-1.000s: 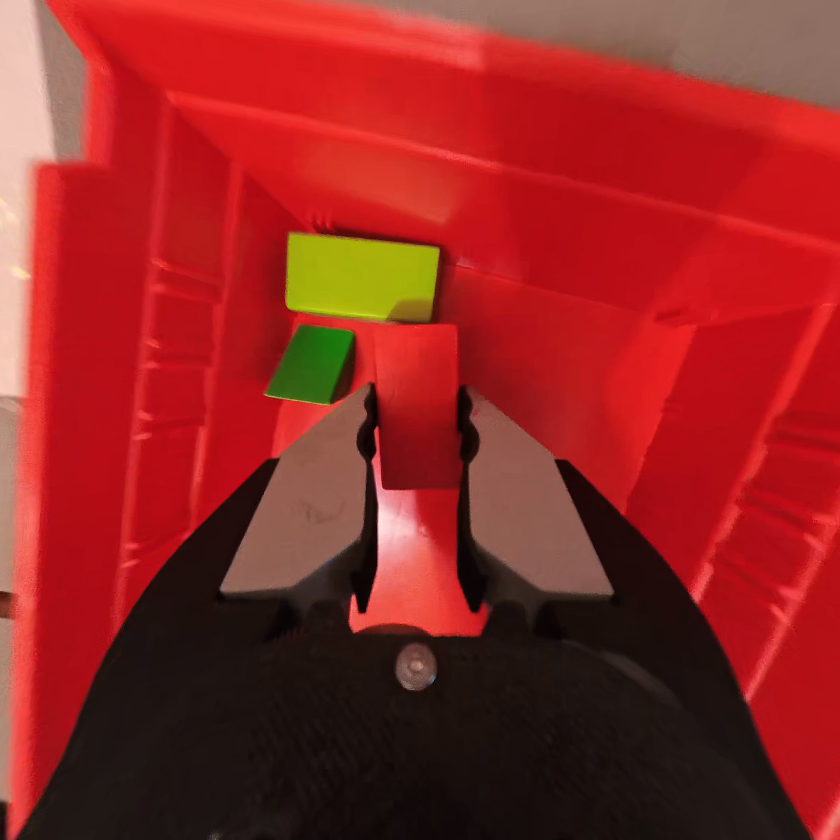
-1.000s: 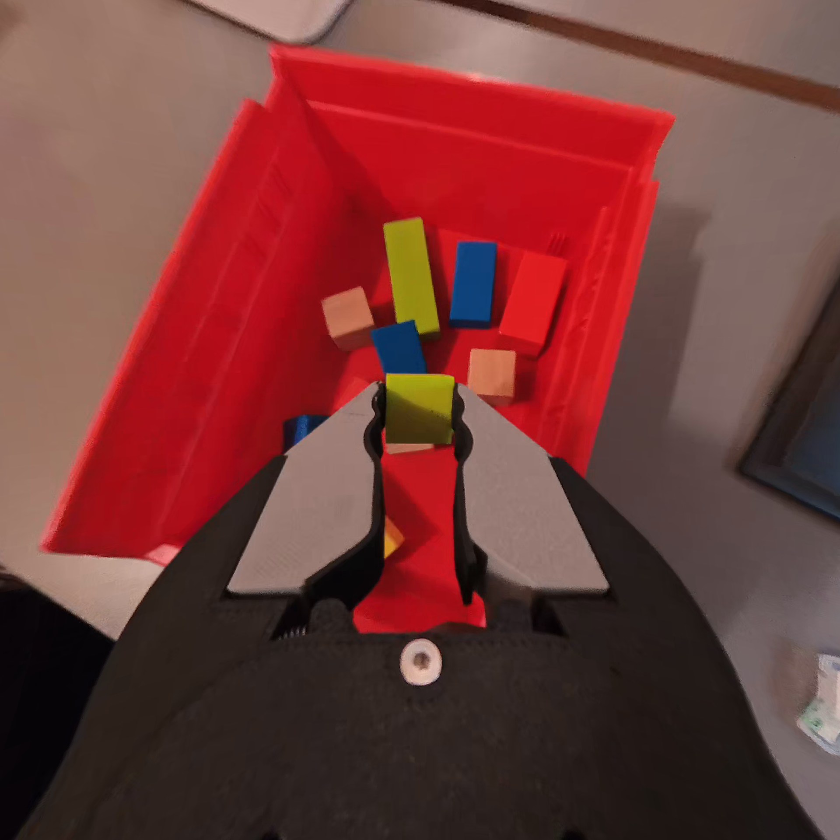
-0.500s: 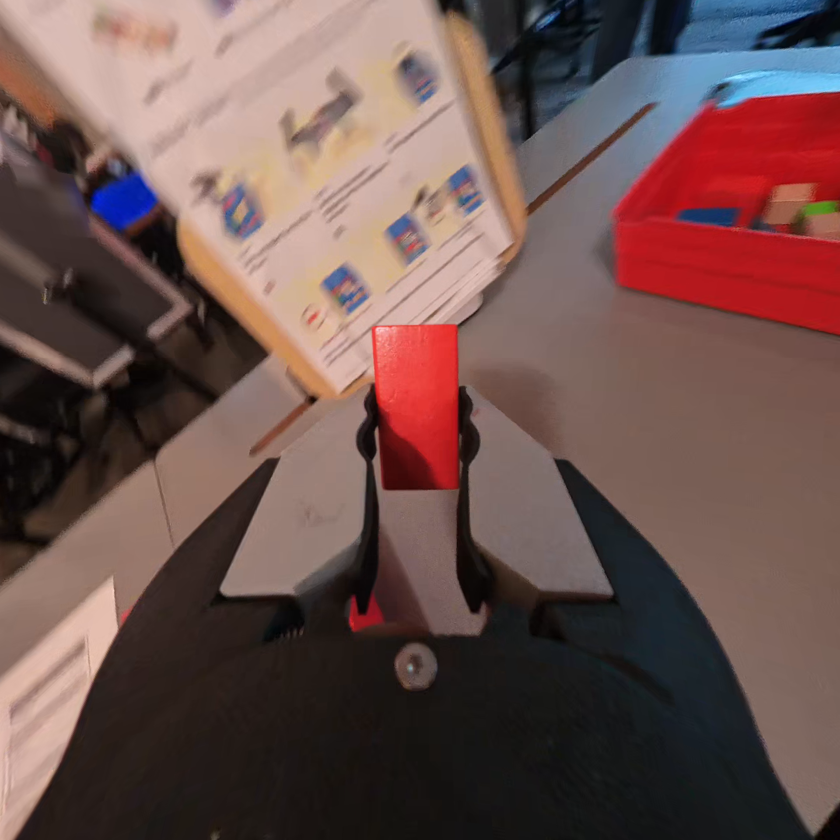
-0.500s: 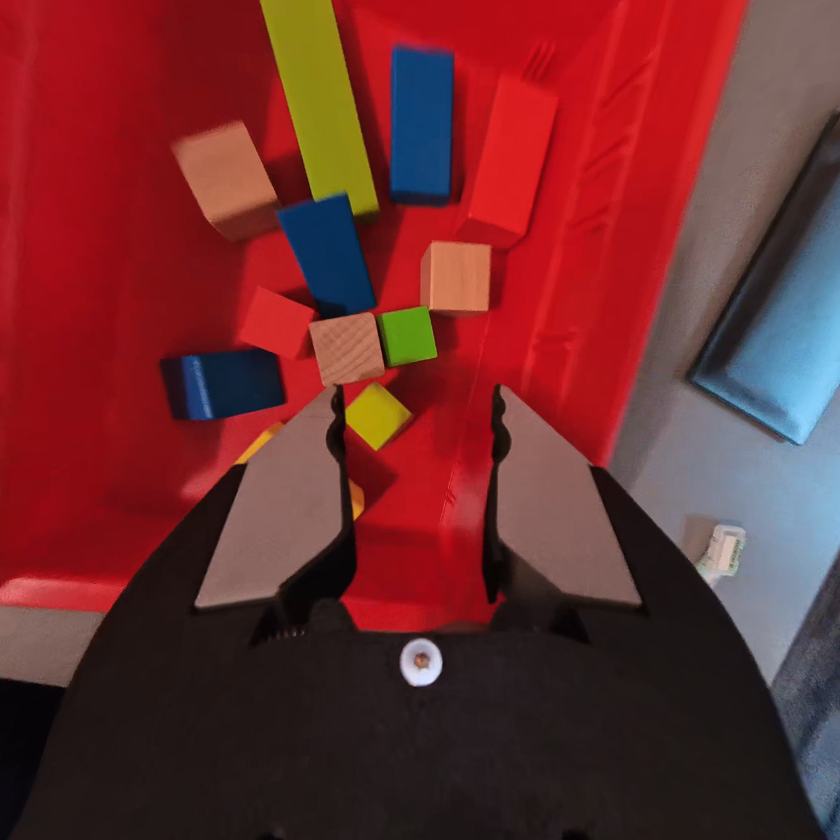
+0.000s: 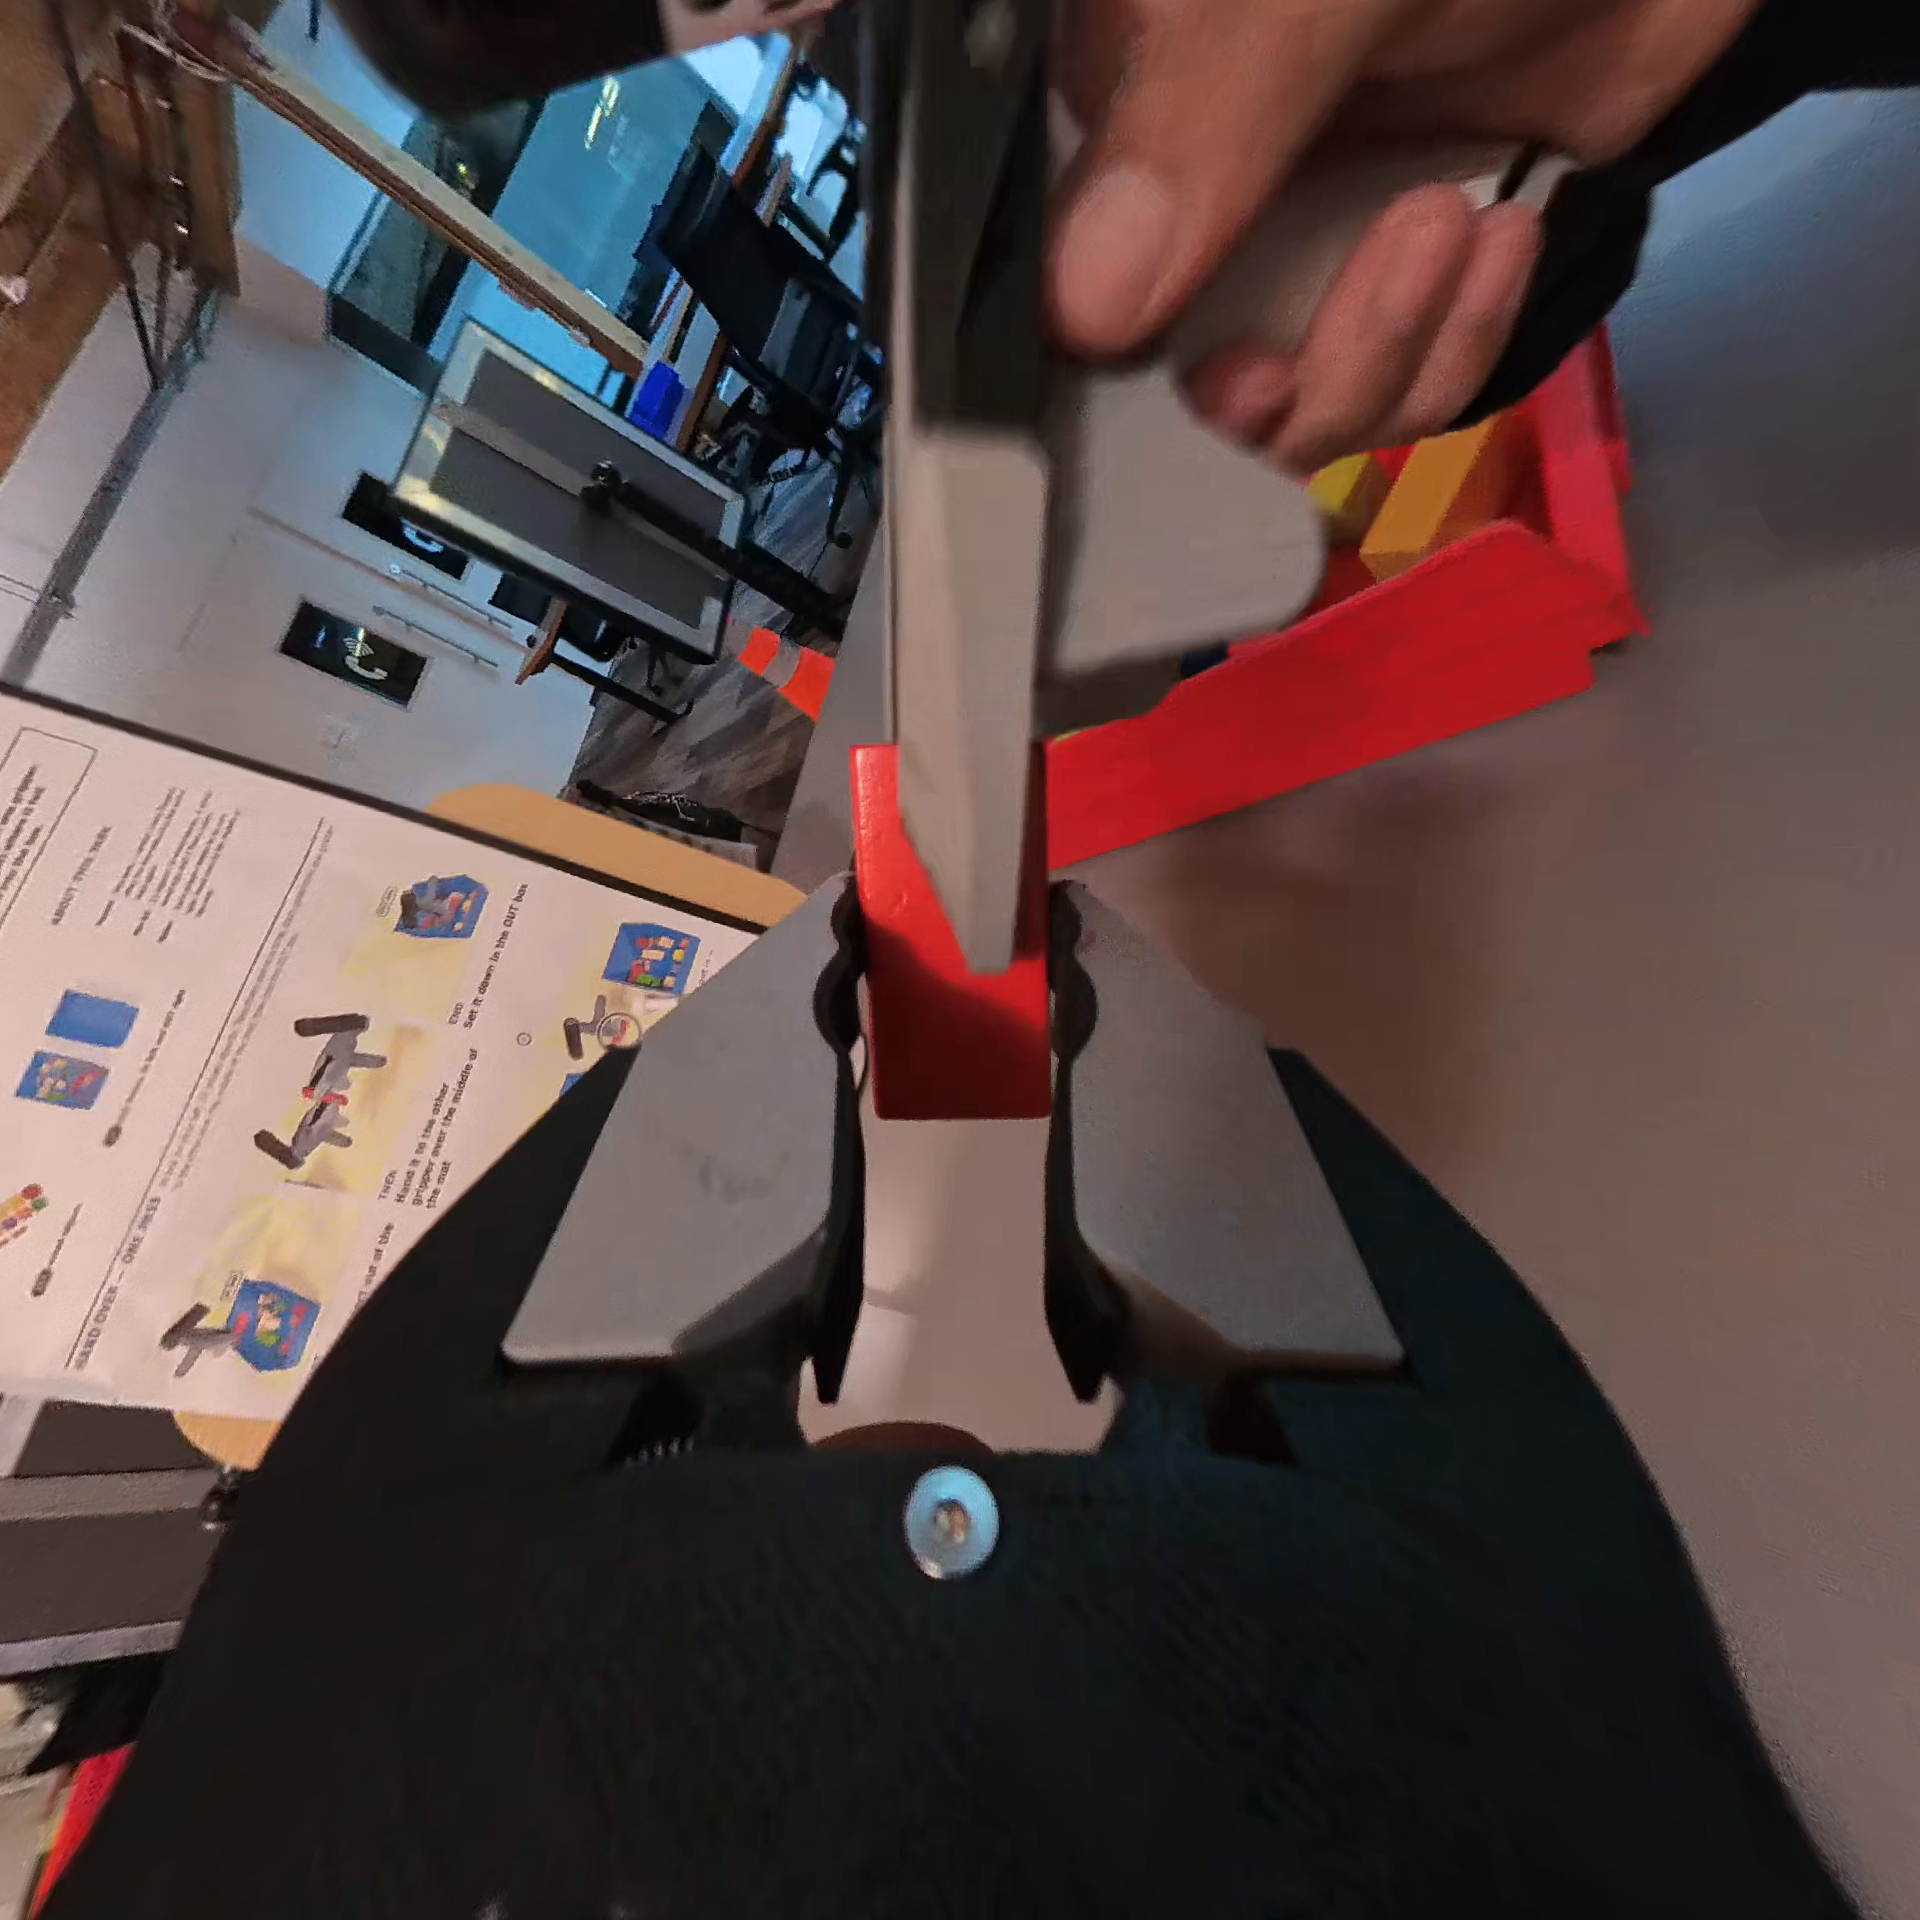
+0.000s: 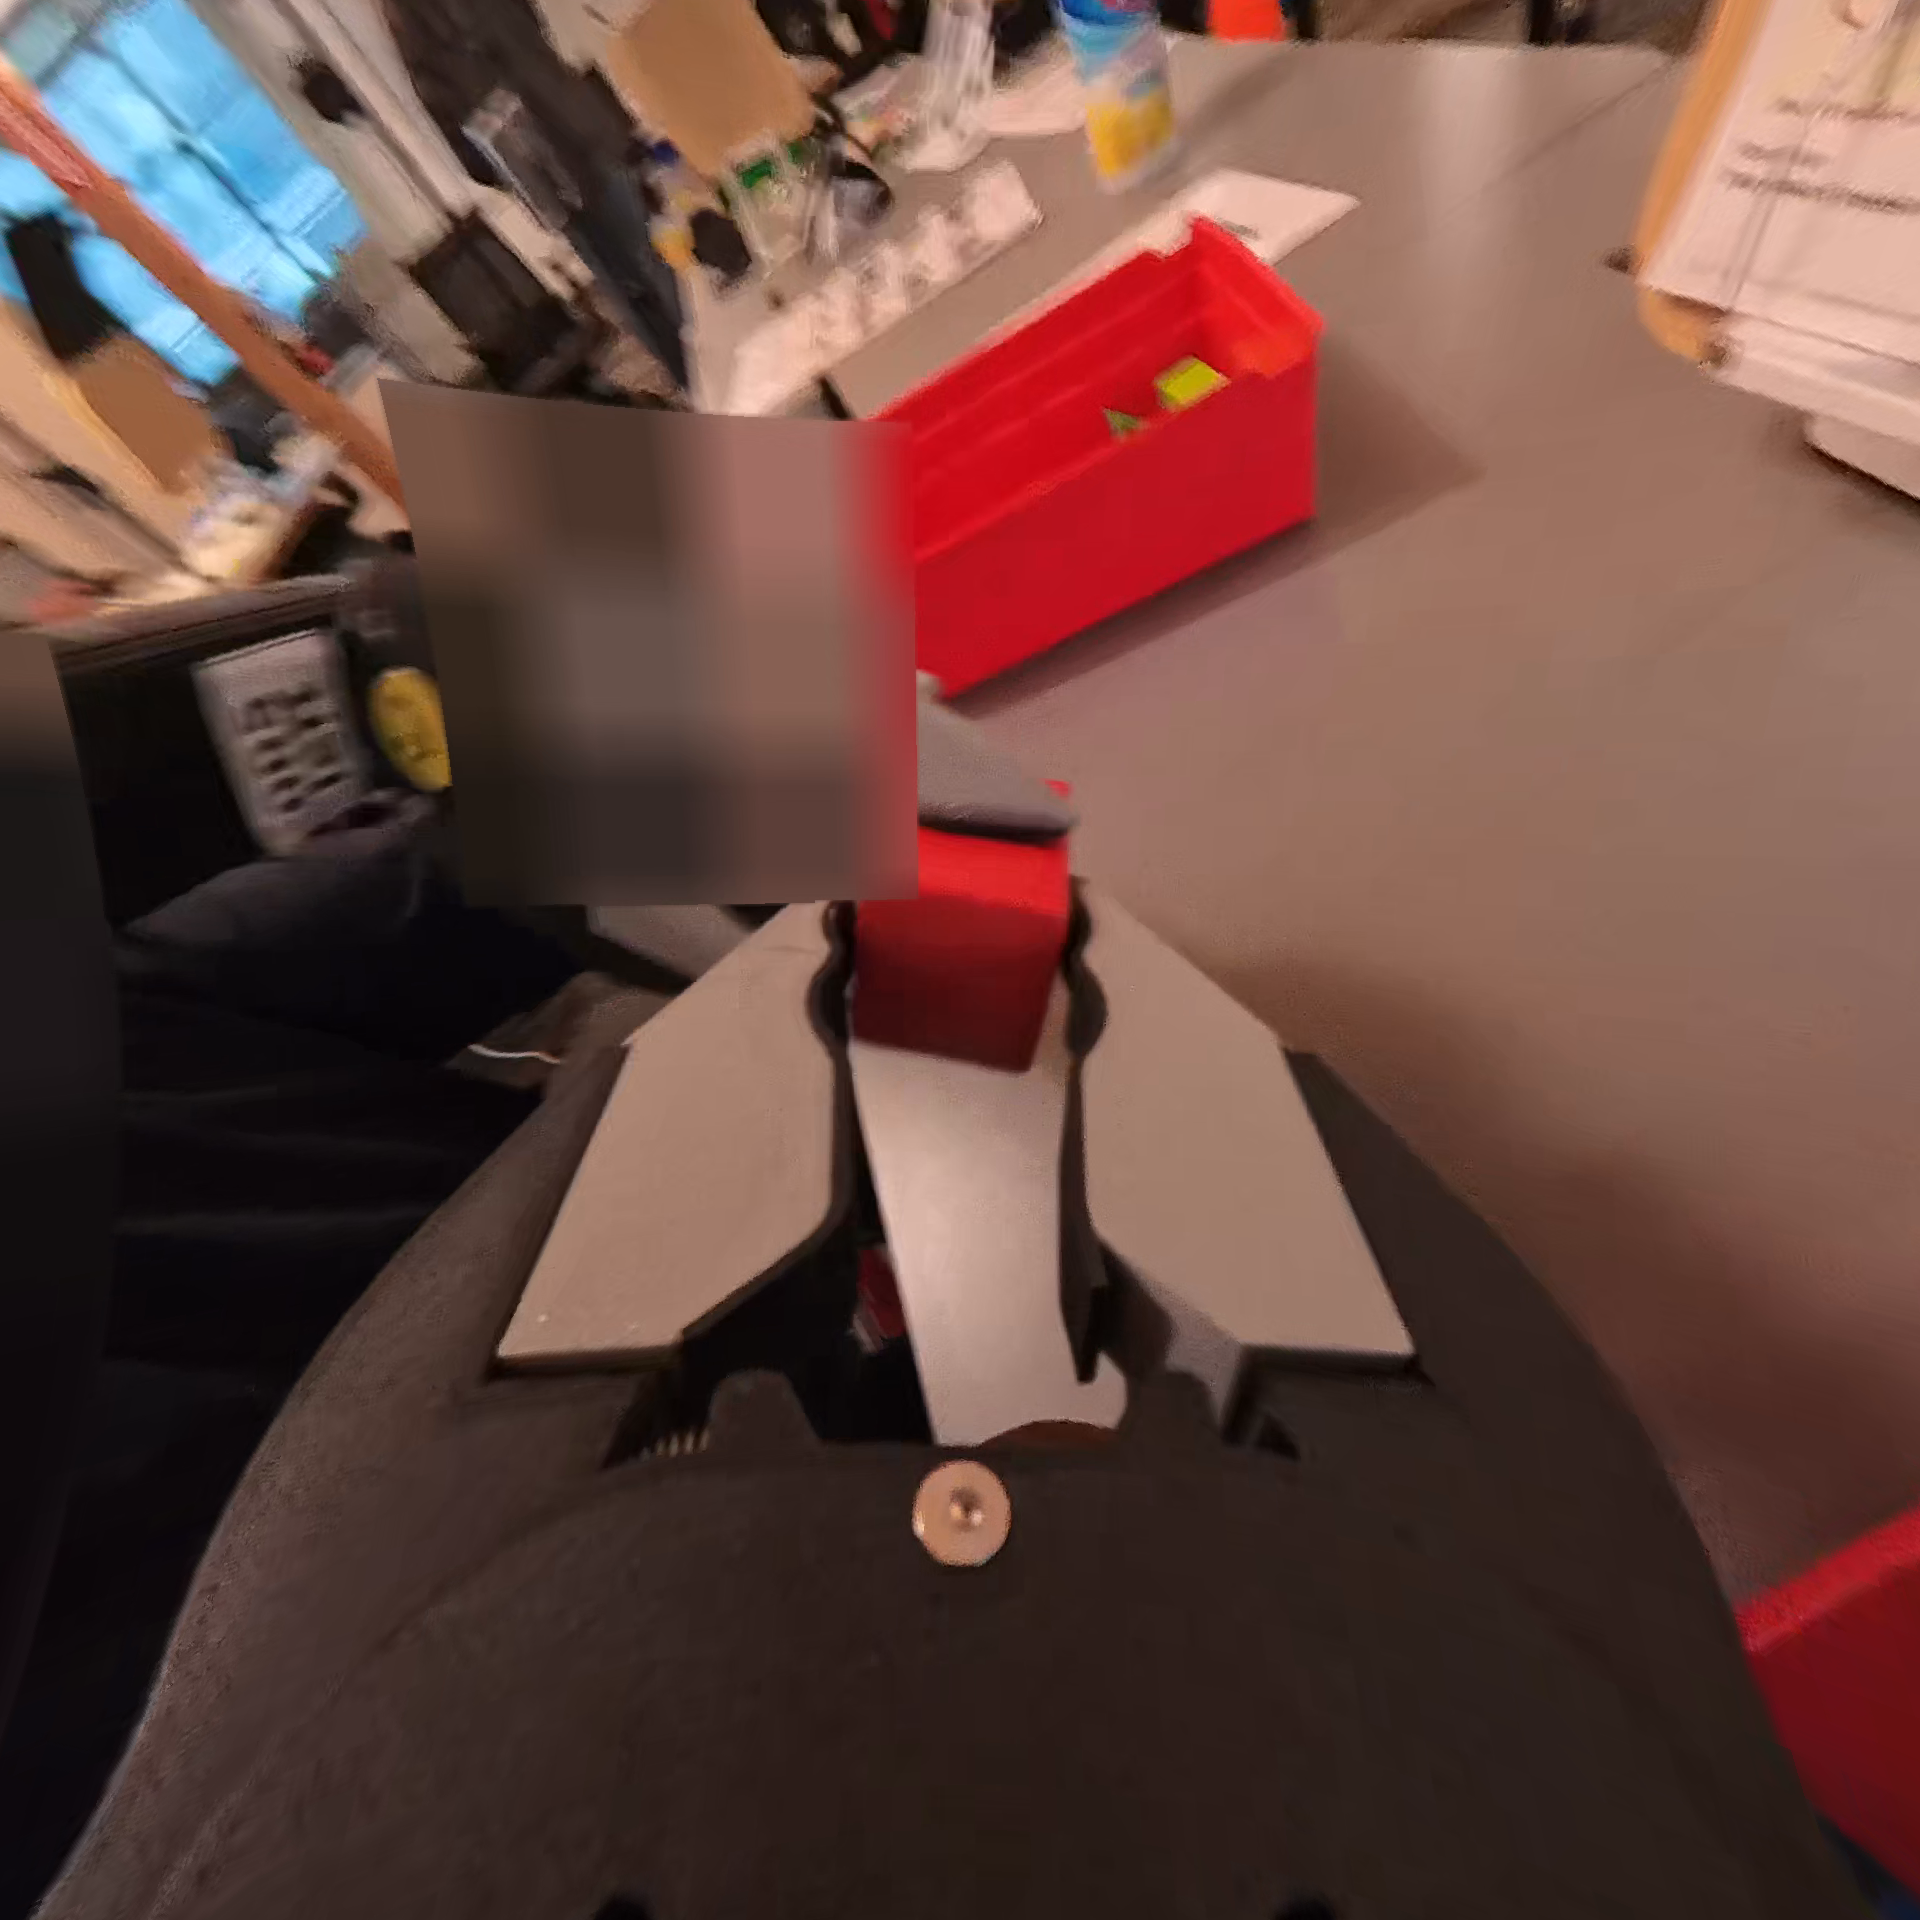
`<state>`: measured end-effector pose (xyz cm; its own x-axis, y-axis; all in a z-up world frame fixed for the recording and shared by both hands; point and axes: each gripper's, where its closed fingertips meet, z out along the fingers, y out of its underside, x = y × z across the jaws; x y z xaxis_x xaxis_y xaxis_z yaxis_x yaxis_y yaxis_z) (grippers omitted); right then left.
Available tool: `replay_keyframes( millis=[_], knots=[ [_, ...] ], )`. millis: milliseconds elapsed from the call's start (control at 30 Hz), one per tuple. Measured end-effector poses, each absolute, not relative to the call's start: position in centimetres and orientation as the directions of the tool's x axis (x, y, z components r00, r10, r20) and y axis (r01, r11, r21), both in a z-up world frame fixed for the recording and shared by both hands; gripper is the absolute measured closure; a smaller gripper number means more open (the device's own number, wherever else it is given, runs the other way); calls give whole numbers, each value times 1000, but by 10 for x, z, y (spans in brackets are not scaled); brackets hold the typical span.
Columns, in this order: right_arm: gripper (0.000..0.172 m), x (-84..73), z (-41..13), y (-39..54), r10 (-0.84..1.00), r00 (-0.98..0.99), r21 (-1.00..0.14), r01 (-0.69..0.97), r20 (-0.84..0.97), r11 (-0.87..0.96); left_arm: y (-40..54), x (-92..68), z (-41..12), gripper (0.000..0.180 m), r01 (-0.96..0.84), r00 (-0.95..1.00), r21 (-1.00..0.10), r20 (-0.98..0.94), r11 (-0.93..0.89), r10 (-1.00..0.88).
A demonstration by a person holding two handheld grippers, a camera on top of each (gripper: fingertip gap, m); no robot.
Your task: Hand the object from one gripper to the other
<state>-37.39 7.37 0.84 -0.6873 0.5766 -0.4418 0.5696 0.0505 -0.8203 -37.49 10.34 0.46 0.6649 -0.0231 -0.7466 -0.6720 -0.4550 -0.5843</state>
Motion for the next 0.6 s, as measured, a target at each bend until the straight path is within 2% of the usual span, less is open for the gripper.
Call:
replay_keyframes(
  millis=[67,167,200,233,300,400,467,600],
  knots=[
    [138,-379,-3,78,601,-679,-815,575,-421,79,108,-378,-4,150,-688,626,-540,-780,-485,-20],
    [139,-378,-13,93,653,-661,-818,565,-370,107,113,-377,-18,150,-668,651,-552,-758,-500,-32],
    [139,-378,-16,106,694,-642,-825,552,-327,122,111,-377,-24,144,-645,679,-560,-733,-520,-53],
    [139,-377,-16,123,731,-619,-830,542,-288,132,108,-379,-27,131,-609,715,-586,-697,-536,-50],
    [139,-371,-17,164,805,-553,-832,535,-213,147,94,-390,-29,130,-490,803,-655,-596,-575,-5],
    [139,-351,-40,231,896,-436,-757,612,-82,229,47,-428,-24,130,-244,894,-756,-417,-607,161],
    [139,-334,-59,245,892,-425,-700,683,-153,206,2,-469,-20,129,-75,894,-793,-323,-605,312],
    [139,-324,-109,269,892,-331,-580,808,-307,101,-107,-562,-21,117,224,758,-805,-211,-550,617]
  ],
)
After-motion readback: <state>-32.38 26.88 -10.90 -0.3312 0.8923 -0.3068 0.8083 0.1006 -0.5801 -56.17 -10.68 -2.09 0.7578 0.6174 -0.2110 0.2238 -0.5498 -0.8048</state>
